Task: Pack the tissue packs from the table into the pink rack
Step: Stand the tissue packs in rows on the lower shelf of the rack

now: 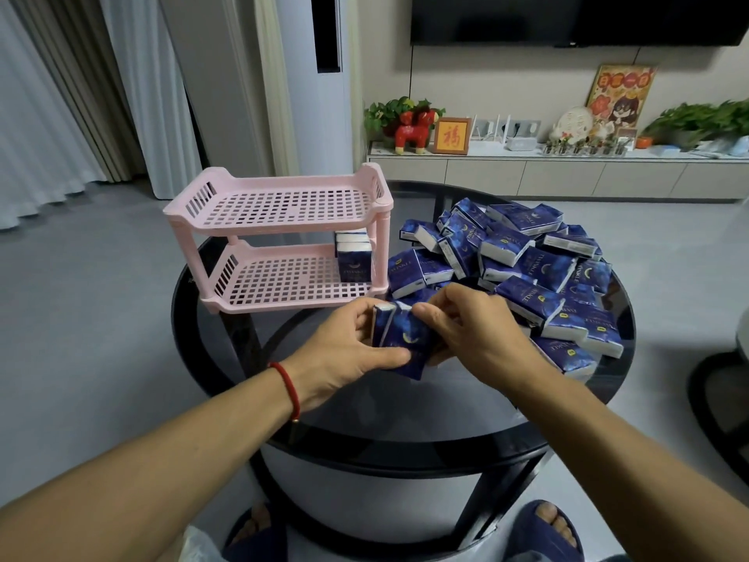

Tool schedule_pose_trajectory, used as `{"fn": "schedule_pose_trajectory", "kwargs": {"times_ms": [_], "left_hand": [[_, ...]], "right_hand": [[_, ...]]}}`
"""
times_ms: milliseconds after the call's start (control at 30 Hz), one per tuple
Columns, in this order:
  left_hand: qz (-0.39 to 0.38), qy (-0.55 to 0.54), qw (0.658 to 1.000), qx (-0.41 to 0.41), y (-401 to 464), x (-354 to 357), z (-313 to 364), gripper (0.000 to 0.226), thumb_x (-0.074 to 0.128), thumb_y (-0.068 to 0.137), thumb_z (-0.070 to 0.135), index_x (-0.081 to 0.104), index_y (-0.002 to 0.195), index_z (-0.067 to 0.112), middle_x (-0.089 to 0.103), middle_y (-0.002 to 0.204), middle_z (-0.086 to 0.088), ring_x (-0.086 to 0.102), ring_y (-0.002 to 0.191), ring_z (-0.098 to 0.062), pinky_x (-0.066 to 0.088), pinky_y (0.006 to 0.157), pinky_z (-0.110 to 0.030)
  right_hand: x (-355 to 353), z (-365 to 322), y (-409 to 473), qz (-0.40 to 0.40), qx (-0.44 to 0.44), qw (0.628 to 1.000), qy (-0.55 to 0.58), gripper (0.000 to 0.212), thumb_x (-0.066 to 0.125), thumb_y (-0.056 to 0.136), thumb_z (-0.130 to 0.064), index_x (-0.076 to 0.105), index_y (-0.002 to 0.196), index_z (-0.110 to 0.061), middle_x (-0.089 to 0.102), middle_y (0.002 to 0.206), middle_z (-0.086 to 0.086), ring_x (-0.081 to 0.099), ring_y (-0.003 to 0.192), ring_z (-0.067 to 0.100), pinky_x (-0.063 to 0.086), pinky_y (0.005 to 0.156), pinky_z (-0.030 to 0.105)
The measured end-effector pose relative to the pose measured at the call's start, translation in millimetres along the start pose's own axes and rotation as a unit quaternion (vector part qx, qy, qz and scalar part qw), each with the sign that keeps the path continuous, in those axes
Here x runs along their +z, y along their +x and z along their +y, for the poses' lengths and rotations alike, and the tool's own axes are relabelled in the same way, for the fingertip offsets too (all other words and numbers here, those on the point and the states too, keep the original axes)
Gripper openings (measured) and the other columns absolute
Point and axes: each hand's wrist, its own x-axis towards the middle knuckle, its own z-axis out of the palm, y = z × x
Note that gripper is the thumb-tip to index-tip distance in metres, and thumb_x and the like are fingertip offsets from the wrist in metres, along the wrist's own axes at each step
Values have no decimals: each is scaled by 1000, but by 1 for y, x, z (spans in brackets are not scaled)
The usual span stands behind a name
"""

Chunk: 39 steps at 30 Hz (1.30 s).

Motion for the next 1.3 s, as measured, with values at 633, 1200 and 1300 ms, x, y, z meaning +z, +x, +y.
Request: {"fn": "schedule_pose_trajectory", "kwargs": {"times_ms": [633,1200,1300], "left_hand": [[11,240,968,64,1,-34,-3,62,89,73,25,56,123,42,66,122,17,65,112,-1,56,100,-38],[241,217,942,86,65,-62,14,57,88,74,5,59,121,17,66,114,2,64,104,-15,49,90,-19],[206,227,949,67,80,-64,9,59,90,70,3,59,116,24,67,118,1,67,106,-17,57,92,-26]], "right_hand": [[24,-1,16,-41,-66,994,-79,48,84,82,-31,60,122,-25,61,107,-11,65,83,5,57,72,22],[44,-11,69,54,-10,998,29,52,71,93,-15,50,140,-19,63,119,-6,67,85,5,58,74,22],[48,-12,84,64,7,996,65,50,68,96,-15,49,142,-19,64,121,-3,72,81,15,64,66,33]]}}
